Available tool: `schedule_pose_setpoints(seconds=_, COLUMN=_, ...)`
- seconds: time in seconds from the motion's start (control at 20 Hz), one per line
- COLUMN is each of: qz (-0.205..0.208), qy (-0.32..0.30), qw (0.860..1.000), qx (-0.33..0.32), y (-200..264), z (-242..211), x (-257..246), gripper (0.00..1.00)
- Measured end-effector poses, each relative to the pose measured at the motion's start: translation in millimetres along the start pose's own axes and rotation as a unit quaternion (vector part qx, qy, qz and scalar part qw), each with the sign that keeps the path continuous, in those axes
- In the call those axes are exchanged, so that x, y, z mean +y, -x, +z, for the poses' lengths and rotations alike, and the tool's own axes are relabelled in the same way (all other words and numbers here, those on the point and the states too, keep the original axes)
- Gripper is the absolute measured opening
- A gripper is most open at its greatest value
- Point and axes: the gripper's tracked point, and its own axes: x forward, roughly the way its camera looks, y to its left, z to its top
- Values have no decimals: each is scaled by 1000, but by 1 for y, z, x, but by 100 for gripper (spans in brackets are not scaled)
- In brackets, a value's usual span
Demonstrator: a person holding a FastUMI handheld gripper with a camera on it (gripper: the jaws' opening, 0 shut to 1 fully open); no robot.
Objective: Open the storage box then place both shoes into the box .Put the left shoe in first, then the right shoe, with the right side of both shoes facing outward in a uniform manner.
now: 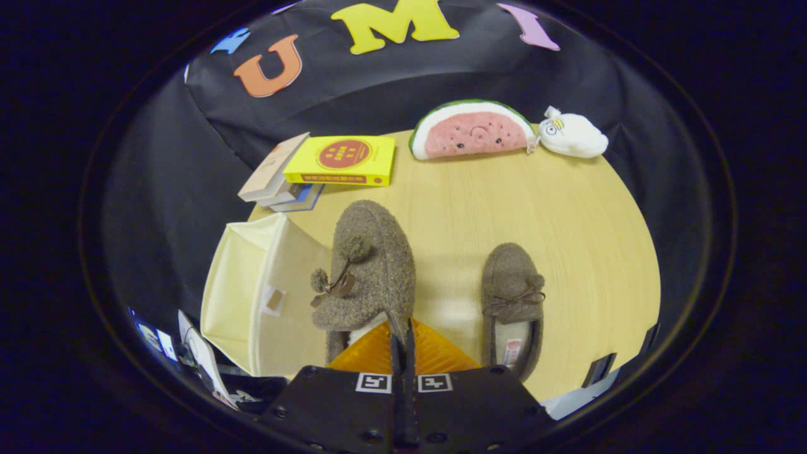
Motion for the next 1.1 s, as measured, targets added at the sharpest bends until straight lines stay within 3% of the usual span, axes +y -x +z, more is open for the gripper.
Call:
schedule_pose_setpoints(seconds=0.25, qz=71, qy=-1, qw=997, qx=-14, y=50, z=19, x=92, gripper=1)
schedule_pose_setpoints(seconds=0.4, qz=88, qy=0, qw=996, qx=-19, y=47, z=27, x=142, gripper=0)
schedule_pose_setpoints(seconds=0.6, qz=83, qy=22, qw=996, qx=4, y=-9, z=7, x=196, gripper=1)
schedule_pose_setpoints(seconds=0.8, qz=84, qy=2, qw=995, qx=49, y=-72, z=-22, x=232, gripper=1)
schedule_pose_setpoints(seconds=1.1, qz=30, qy=-22, qw=996, qx=87, y=-133, z=-57, x=238, gripper=1)
